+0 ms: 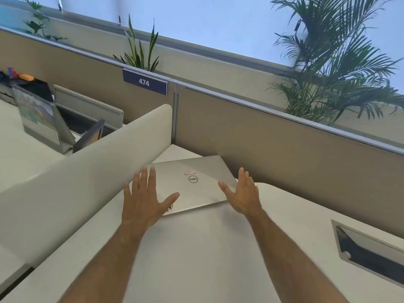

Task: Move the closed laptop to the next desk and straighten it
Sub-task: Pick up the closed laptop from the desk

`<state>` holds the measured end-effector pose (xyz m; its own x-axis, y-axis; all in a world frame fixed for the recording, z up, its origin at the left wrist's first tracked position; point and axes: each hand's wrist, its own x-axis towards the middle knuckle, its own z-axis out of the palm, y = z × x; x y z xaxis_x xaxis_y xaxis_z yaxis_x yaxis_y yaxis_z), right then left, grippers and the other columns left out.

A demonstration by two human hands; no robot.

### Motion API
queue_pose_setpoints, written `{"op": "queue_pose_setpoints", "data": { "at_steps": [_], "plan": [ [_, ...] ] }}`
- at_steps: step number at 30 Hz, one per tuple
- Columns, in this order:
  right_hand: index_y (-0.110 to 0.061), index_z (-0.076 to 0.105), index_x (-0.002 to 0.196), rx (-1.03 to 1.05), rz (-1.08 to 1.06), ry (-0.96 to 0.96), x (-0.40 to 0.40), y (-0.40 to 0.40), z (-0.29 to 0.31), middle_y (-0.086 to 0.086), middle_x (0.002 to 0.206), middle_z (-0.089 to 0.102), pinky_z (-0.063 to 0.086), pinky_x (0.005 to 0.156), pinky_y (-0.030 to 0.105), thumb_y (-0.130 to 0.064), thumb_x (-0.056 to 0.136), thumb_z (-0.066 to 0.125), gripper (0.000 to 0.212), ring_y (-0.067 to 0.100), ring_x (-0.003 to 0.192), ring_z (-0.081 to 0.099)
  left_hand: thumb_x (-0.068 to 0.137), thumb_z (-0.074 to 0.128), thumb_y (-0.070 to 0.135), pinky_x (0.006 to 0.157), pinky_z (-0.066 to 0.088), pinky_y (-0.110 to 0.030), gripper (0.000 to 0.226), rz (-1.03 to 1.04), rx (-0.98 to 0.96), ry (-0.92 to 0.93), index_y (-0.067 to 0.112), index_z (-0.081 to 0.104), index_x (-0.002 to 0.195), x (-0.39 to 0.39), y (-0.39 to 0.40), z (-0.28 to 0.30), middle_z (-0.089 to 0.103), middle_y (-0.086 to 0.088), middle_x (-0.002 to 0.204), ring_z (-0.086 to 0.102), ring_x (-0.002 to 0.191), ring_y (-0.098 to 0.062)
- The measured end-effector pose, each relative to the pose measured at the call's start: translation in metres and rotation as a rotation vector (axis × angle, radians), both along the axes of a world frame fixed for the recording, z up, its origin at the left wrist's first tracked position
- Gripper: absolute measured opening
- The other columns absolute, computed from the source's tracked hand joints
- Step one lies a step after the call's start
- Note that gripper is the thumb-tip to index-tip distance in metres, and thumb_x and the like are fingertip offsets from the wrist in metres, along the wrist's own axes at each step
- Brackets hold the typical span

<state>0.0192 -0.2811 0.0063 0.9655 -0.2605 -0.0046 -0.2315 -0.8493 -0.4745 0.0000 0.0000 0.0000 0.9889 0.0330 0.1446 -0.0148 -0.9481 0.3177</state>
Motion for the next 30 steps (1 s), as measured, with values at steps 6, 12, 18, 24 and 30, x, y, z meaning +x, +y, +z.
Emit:
{"op": "queue_pose_setpoints", "data": {
  "at_steps": [6,12,18,24,30],
  "plan": [
    [-0.006,0.012,0.160,0.148,-0.095,0.095,0.042,0.005,-0.011,0.017,0.164,0.026,0.026,0.121,0.049,-0.074,0.088,0.049,0.105,0.037,0.150,0.026,0.070,0.017,0.088,0.124,0.013,-0.052,0.115,0.072,-0.078,0.025,0.016,0.005,0.159,0.029,-0.001,-0.020,0.011,-0.013,0.168,0.010,0.154,-0.030],
    [-0.006,0.022,0.155,0.199,-0.182,0.122,0.069,0.012,-0.021,0.017,0.154,0.043,0.033,0.113,0.050,-0.074,0.088,0.048,0.099,0.040,0.144,0.034,0.083,0.040,0.078,0.116,0.029,-0.051,0.106,0.175,-0.239,0.144,0.008,0.011,0.156,0.041,-0.007,-0.028,0.041,-0.021,0.151,0.034,0.140,-0.040],
    [-0.003,0.039,0.144,0.220,-0.289,0.106,0.084,0.011,-0.022,0.016,0.146,0.049,0.038,0.109,0.050,-0.073,0.083,0.057,0.095,0.038,0.139,0.039,0.083,0.051,0.074,0.107,0.036,-0.050,0.100,0.307,-0.447,0.170,0.008,0.023,0.152,0.056,-0.024,-0.022,0.051,-0.019,0.143,0.037,0.131,-0.042],
    [-0.008,0.059,0.130,0.361,-0.400,0.162,0.085,0.004,-0.028,0.015,0.133,0.059,0.048,0.103,0.047,-0.072,0.068,0.070,0.090,0.038,0.121,0.056,0.077,0.068,0.064,0.104,0.038,-0.050,0.094,0.510,-0.673,0.216,0.005,0.033,0.141,0.073,-0.025,-0.017,0.047,-0.022,0.141,0.039,0.128,-0.045],
    [-0.013,0.057,0.096,0.493,-0.411,0.134,0.074,-0.011,-0.027,0.003,0.100,0.066,0.048,0.079,0.037,-0.066,0.058,0.079,0.069,0.028,0.091,0.060,0.079,0.069,0.053,0.099,0.048,-0.048,0.077,0.586,-0.803,0.265,0.001,0.043,0.130,0.066,-0.023,-0.019,0.055,-0.022,0.133,0.054,0.120,-0.043]
  ]
}}
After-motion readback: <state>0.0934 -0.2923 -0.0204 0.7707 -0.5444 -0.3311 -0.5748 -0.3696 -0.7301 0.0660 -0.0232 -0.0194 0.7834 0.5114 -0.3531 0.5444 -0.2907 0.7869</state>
